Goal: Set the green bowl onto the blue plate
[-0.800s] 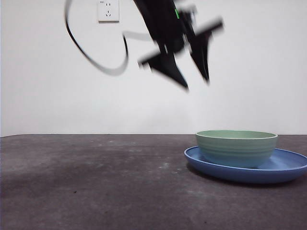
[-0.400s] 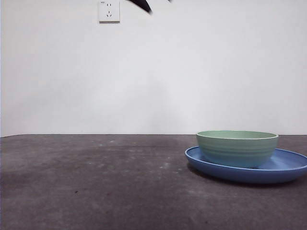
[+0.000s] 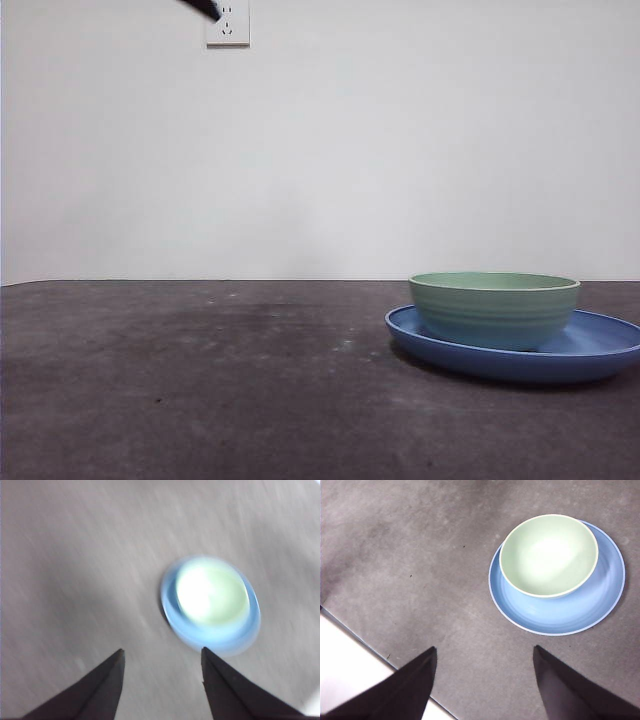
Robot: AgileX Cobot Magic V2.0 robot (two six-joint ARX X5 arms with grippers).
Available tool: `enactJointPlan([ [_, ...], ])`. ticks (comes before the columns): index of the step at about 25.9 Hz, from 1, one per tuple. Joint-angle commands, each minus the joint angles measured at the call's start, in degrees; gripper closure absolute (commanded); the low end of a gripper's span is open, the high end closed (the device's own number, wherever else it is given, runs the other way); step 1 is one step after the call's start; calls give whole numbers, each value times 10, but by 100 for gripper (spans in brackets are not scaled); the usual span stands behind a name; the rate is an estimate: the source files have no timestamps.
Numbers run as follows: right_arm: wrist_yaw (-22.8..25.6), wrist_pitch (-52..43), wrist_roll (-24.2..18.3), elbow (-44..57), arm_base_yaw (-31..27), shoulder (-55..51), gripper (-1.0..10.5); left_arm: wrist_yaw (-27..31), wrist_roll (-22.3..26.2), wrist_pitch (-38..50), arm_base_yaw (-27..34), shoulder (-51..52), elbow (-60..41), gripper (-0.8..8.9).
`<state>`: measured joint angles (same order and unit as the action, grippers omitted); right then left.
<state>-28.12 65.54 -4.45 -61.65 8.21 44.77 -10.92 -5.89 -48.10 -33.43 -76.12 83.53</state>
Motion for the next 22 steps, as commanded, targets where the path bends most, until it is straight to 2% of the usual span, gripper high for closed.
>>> enactJointPlan([
  [1,1,-3,4,-11,2,4,639,-44,28,14,-3,33,-47,564],
  [12,1,1,9,-11,2,4,639,-194,69,13,-3,103,-182,565],
  [20,3,1,27,-10,2,5,639,-203,68,14,-3,103,-185,565],
  [22,29,0,44,-10,2,5,639,-203,68,14,-3,103,-185,565],
])
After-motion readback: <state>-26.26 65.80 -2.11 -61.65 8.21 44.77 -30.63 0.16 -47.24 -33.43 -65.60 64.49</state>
